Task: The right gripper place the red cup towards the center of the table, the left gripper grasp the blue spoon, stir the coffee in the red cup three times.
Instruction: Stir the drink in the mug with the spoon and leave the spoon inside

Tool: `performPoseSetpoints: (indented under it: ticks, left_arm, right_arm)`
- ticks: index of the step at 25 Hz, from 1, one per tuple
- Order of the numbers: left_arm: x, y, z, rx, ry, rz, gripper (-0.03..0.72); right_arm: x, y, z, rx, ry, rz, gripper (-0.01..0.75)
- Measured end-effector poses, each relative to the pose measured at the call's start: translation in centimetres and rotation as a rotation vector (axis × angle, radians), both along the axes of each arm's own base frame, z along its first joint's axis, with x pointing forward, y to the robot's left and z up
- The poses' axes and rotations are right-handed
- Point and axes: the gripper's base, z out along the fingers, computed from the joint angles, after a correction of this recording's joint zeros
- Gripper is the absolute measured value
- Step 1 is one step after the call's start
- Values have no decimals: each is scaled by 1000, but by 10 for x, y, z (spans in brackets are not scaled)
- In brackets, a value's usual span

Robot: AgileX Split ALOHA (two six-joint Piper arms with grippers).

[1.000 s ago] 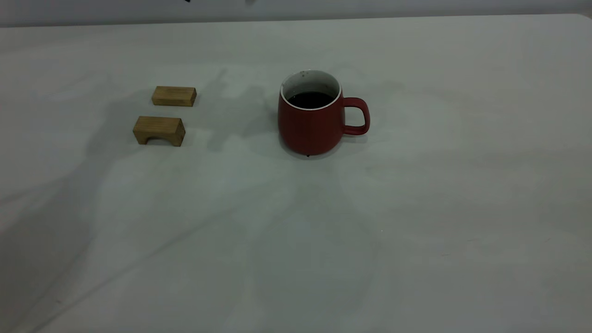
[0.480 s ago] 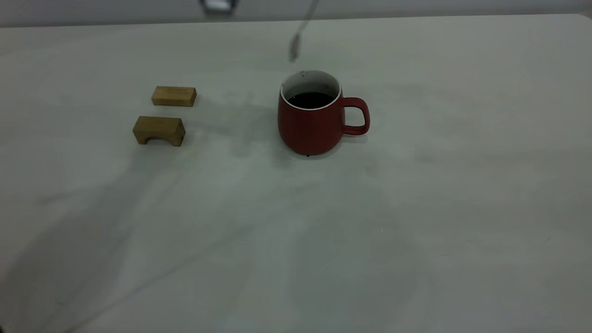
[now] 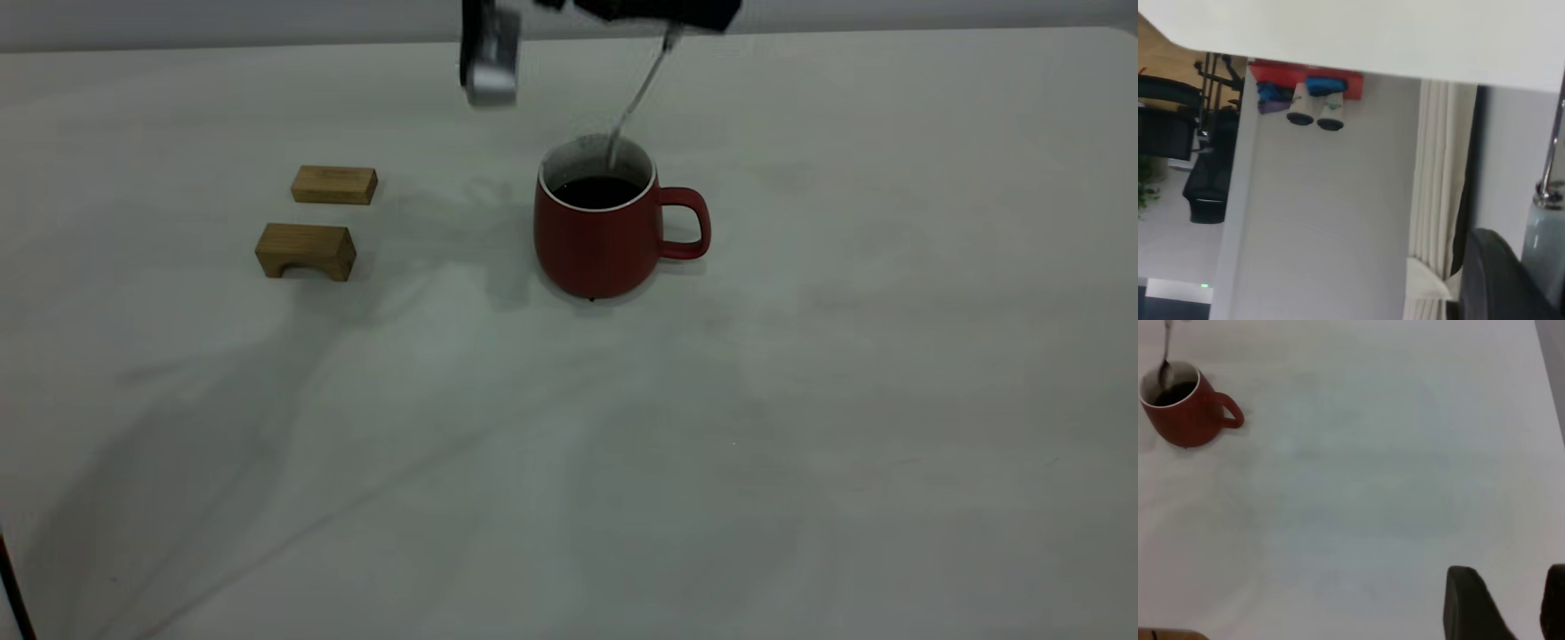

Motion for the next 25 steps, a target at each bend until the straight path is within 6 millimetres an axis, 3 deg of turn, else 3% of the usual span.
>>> performPoseSetpoints:
  ticks: [9, 16, 20, 25]
  left_arm:
    - [0, 3, -58, 32, 60, 27, 135]
    - [19, 37, -61, 34, 28, 109, 135]
    - [23, 28, -57, -18, -36, 147, 135]
    - [11, 5, -65, -55, -49, 92, 135]
  right_arm:
    - [0, 0, 0, 0, 0, 0, 304]
    - [0, 0, 0, 0, 0, 0, 304]
    - [0, 0, 0, 0, 0, 0, 304]
    - [0, 0, 0, 0, 0, 0, 304]
